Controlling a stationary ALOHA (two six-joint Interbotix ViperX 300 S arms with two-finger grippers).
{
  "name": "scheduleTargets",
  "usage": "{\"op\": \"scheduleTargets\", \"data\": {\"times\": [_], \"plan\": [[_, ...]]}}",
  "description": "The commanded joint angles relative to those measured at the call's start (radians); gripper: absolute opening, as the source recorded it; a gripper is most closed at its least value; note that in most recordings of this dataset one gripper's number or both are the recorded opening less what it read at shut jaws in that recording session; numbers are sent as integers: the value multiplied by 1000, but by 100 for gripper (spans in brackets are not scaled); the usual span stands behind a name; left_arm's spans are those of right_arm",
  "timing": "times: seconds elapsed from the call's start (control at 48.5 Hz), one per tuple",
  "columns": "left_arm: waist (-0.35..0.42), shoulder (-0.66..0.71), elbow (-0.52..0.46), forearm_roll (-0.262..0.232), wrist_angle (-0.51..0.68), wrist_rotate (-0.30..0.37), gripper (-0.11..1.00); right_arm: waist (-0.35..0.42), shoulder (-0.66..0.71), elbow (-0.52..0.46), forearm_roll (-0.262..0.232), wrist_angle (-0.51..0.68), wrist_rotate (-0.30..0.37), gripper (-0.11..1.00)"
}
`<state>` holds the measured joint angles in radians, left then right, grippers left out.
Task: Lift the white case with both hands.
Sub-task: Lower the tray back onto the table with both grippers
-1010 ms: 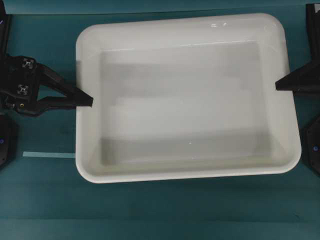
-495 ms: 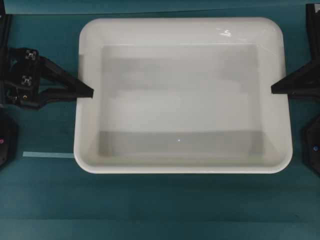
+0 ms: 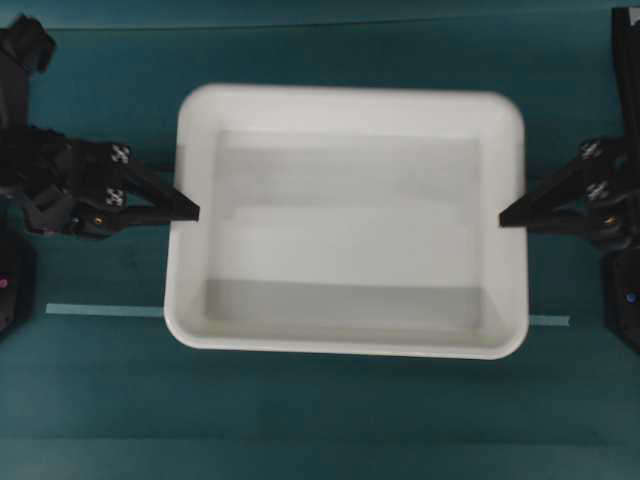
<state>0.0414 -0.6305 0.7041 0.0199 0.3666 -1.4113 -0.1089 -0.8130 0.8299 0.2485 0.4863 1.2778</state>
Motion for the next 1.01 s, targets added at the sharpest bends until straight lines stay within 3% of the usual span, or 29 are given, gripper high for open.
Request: {"op": "scheduleTargets", "data": {"times": [0.0,0.474,0.989], "plan": [[5,28,17,3,-40,3,8,5,34,34,3,-55,-6,10],[3,166,176,3,-170,2,7,14,112,230,3,-183,-41,10],[-6,301,298,3,-222,-2,7,38,356,282,3,-345,-98,10]]}}
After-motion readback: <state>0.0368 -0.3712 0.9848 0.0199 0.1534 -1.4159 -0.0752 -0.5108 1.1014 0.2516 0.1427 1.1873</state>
